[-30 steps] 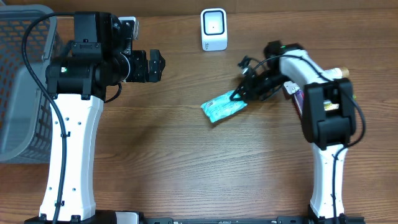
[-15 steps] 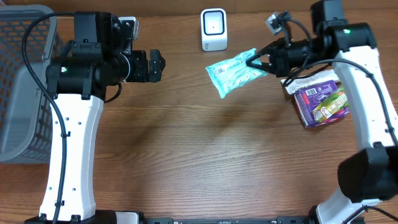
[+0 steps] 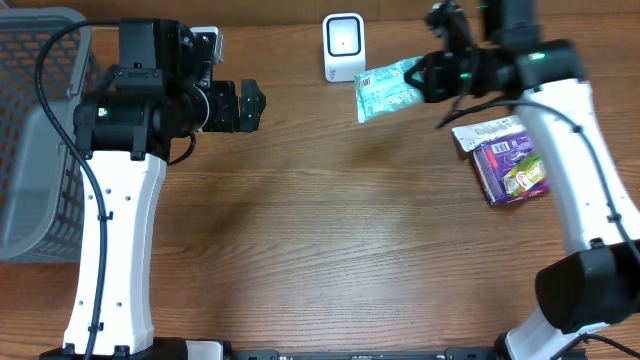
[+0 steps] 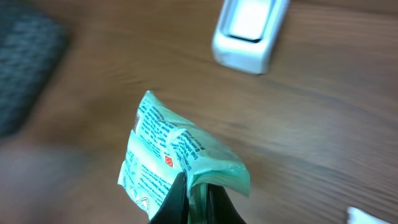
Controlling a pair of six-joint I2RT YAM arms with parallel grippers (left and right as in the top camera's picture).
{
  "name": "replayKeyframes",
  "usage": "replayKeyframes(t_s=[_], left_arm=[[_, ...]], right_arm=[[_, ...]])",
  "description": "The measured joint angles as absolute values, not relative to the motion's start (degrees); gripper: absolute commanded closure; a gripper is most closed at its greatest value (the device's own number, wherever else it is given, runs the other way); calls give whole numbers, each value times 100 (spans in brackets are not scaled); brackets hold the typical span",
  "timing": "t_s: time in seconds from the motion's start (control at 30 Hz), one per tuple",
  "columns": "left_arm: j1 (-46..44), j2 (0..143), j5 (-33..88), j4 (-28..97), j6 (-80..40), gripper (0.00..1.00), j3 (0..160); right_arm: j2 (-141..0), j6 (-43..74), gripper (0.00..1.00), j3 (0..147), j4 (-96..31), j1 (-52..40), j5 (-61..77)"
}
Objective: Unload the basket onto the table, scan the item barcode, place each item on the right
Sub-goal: 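Raise the wipes pack in front of the scanner with the right gripper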
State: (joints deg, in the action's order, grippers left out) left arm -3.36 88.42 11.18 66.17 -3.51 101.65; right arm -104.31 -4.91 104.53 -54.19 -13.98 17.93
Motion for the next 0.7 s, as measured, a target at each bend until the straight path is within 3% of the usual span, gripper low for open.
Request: replayKeyframes(t_s=[0.1,0.23,0.7], left_arm=[[-336,8840,1118,6615,-351,0,10165],[-336,8842,1118,6619,-351,0,10165],[-336,8840,1118,6617,-351,0,10165]], right_arm=[[-10442,-353,96,10433,-4128,-2246,-701],[-10551,-1205,96,10449,-2685,-2657,-2071],[-12610,-5756,96,10440,423,-2709,-3413]])
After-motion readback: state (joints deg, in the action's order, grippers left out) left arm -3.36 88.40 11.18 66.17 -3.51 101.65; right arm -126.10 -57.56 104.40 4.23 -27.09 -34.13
